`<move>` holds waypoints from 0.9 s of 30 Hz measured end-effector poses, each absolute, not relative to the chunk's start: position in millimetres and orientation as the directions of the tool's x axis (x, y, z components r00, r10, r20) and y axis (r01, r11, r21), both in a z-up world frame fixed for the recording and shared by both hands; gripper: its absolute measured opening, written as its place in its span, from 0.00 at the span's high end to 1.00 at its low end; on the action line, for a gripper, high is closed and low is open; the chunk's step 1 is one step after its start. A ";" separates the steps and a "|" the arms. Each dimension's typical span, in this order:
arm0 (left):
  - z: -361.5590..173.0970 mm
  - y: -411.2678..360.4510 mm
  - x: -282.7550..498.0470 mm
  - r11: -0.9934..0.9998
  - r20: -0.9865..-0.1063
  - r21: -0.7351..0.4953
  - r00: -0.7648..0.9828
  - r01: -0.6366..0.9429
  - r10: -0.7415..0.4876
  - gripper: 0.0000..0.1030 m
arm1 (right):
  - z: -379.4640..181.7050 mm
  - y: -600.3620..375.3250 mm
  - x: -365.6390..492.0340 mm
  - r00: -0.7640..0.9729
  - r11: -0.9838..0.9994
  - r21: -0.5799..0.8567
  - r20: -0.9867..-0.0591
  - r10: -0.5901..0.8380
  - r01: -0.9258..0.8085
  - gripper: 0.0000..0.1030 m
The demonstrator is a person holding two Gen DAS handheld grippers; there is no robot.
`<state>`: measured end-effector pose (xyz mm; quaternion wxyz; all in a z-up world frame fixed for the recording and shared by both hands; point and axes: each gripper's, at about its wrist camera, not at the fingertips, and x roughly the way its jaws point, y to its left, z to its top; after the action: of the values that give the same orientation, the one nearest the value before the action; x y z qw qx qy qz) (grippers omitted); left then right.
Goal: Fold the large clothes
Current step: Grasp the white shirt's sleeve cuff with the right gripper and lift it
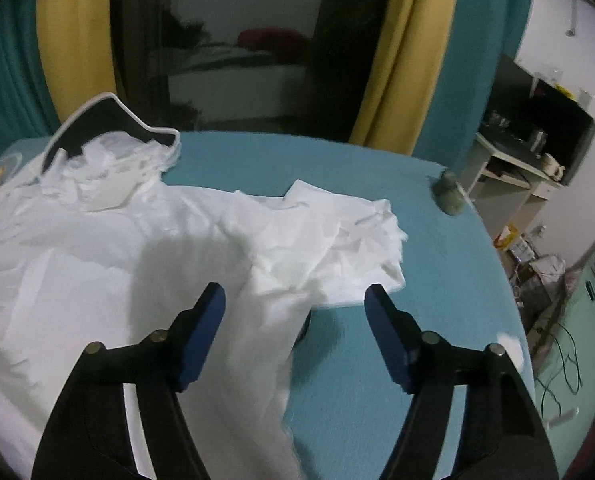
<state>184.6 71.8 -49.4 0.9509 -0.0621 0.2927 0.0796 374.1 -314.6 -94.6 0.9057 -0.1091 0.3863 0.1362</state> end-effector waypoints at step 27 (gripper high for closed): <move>-38.8 117.2 155.7 0.963 -0.523 -0.144 0.843 -0.230 0.123 0.22 | 14.9 -255.2 364.6 0.750 0.906 -0.124 -0.611 0.252 -0.405 0.97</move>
<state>155.7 117.2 -38.8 0.9547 -0.1011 0.2644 0.0922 364.6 -255.2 14.9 0.9271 -0.1250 0.3056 0.1771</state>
